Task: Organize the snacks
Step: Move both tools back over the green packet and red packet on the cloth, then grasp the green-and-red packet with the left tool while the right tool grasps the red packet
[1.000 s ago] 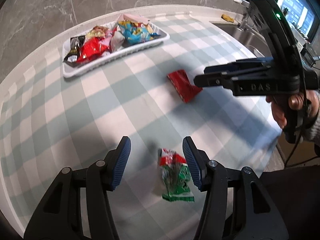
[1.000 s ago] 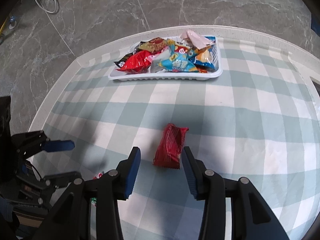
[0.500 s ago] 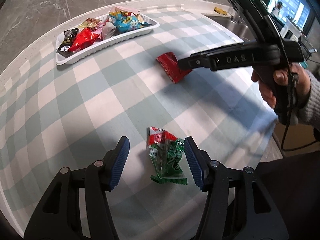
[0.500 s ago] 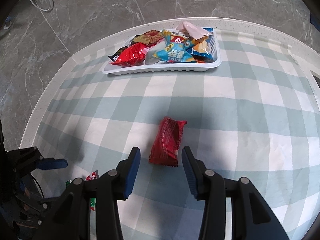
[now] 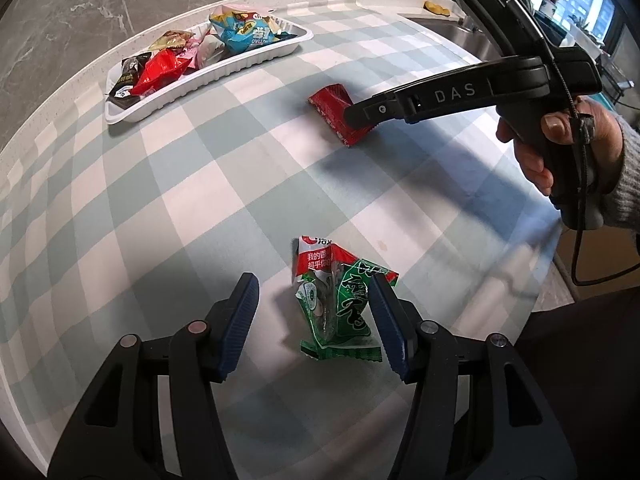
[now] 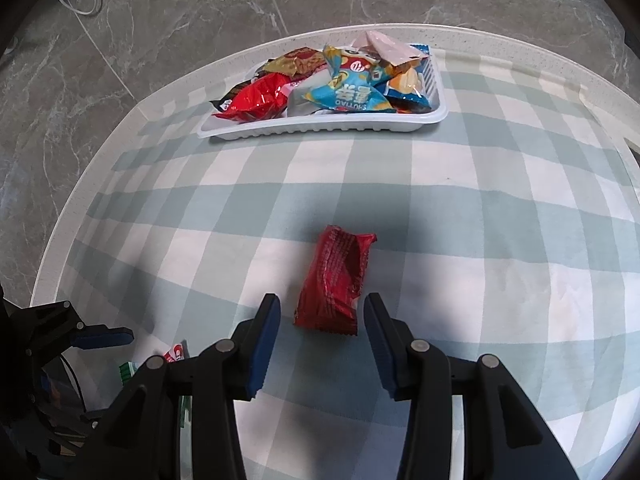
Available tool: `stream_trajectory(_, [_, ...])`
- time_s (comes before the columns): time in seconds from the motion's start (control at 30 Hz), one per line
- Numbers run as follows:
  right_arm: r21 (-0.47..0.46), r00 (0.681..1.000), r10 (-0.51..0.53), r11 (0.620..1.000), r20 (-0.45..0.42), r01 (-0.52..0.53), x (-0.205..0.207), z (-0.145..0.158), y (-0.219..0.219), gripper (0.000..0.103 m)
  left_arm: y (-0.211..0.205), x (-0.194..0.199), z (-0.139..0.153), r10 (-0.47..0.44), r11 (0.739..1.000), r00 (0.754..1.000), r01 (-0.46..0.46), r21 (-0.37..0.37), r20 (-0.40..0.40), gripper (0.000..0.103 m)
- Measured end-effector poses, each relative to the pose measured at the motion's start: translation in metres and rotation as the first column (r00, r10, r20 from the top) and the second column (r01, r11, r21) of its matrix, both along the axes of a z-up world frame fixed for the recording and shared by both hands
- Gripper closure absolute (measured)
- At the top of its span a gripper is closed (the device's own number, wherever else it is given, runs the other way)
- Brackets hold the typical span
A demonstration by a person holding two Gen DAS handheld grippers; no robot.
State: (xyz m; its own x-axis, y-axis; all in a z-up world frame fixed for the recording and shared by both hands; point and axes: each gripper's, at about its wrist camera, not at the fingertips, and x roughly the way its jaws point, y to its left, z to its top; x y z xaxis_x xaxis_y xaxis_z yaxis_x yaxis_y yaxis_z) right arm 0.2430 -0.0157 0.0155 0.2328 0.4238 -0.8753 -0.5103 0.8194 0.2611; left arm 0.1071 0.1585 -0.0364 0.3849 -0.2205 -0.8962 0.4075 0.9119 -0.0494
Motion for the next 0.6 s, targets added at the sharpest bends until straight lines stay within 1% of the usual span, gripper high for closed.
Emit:
stream_trajectory(0.4, [-0.036, 1.000, 0.014, 0.999, 0.000, -0.014, 0.005, -0.010, 0.011, 0.056, -0.006, -0.002, -0.016, -0.021, 0.999, 1.000, 0.022, 0.033, -0.019, 0.045])
stream_trajectory(0.6, [-0.059, 1.000, 0.018, 0.998, 0.006, -0.018, 0.007, -0.014, 0.018, 0.056, -0.005, 0.000, -0.023, -0.028, 0.999, 0.999, 0.029, 0.021, -0.022, 0.044])
